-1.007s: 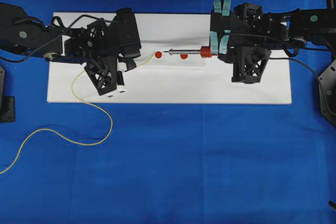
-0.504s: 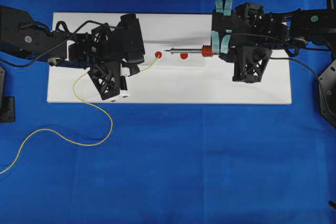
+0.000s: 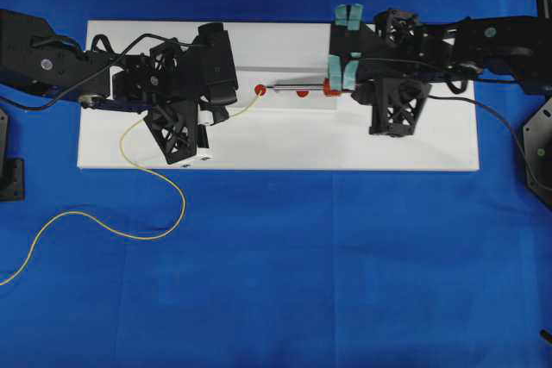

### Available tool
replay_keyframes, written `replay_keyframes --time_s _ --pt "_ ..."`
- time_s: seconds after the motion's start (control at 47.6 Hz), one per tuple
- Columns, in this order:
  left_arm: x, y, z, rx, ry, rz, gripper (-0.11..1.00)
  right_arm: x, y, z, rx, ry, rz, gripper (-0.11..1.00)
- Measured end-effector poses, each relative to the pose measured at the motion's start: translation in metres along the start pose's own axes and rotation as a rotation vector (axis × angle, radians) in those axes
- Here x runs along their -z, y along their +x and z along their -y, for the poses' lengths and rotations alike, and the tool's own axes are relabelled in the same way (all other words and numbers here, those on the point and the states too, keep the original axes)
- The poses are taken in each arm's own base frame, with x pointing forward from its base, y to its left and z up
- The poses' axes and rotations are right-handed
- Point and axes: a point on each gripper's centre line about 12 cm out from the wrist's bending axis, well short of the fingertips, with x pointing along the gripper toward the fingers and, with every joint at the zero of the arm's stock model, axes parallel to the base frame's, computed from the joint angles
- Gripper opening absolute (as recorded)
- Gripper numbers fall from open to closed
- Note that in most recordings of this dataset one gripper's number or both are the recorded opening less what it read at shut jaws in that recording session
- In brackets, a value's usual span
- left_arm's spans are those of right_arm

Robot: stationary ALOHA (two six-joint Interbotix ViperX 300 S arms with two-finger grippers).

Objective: Touch the tip of the soldering iron to the tip of the solder at the mark.

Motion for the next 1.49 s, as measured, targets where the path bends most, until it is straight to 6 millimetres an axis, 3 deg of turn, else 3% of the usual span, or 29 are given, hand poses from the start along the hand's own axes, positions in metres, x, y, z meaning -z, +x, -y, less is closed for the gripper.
replay_keyframes --time_s 1.49 --pt "0.001 0.0001 -0.0001 0.0 -0.002 -0.005 0.01 0.0012 0.006 0.0 -0.001 0.002 -0.048 0.06"
